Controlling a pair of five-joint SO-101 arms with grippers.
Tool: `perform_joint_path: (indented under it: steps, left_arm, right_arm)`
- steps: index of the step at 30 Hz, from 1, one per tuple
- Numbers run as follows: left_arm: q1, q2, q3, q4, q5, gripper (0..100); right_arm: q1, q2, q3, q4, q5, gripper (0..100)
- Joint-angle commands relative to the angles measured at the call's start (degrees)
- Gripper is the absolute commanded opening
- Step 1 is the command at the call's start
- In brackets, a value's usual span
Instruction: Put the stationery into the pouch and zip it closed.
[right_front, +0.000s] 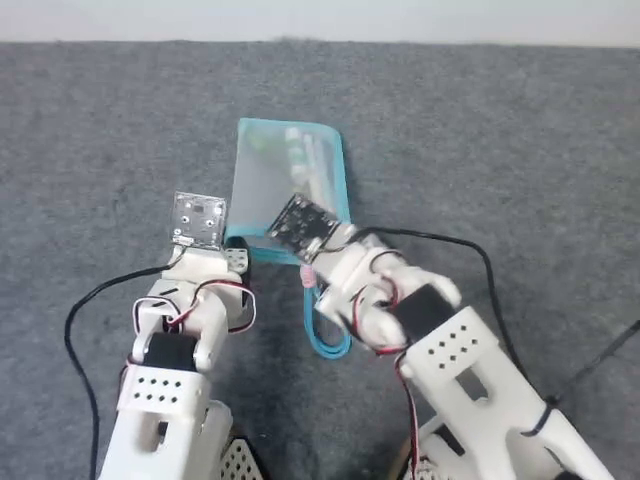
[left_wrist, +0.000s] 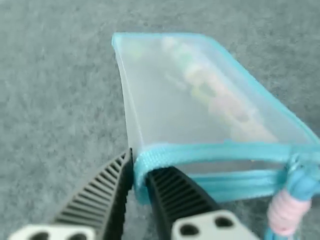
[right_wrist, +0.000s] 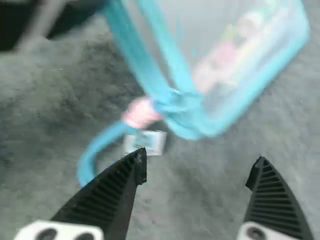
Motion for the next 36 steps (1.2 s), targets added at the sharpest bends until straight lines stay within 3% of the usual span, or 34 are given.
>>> perform_joint_path:
  steps: [1, 8, 15, 21, 30, 36]
  left_arm:
    - [-0.3, 0.4, -5.4, 0.8, -0.3, 1]
    - [-0.2, 0.4, -6.6, 2.5, -0.2, 1]
    - [-0.1, 0.4, -6.6, 2.5, -0.3, 1]
    - [-0.1, 0.4, -6.5, 2.5, -0.4, 1]
    - [0.1, 0.5, -6.5, 2.5, -0.4, 1]
    - [3.1, 0.5, -5.5, 2.5, -0.5, 1]
  right_arm:
    - [5.7, -1.7, 2.3, -4.5, 4.7, 32.8]
    - [4.8, 6.0, 7.6, -15.3, 8.7, 33.1]
    - [2.9, 15.7, 1.8, -19.0, 8.7, 43.8]
    - [3.1, 23.2, -6.8, -19.7, 8.4, 44.2]
    - [2.9, 27.2, -11.0, -20.0, 8.7, 33.7]
    - [2.9, 26.9, -11.2, -20.2, 8.4, 18.5]
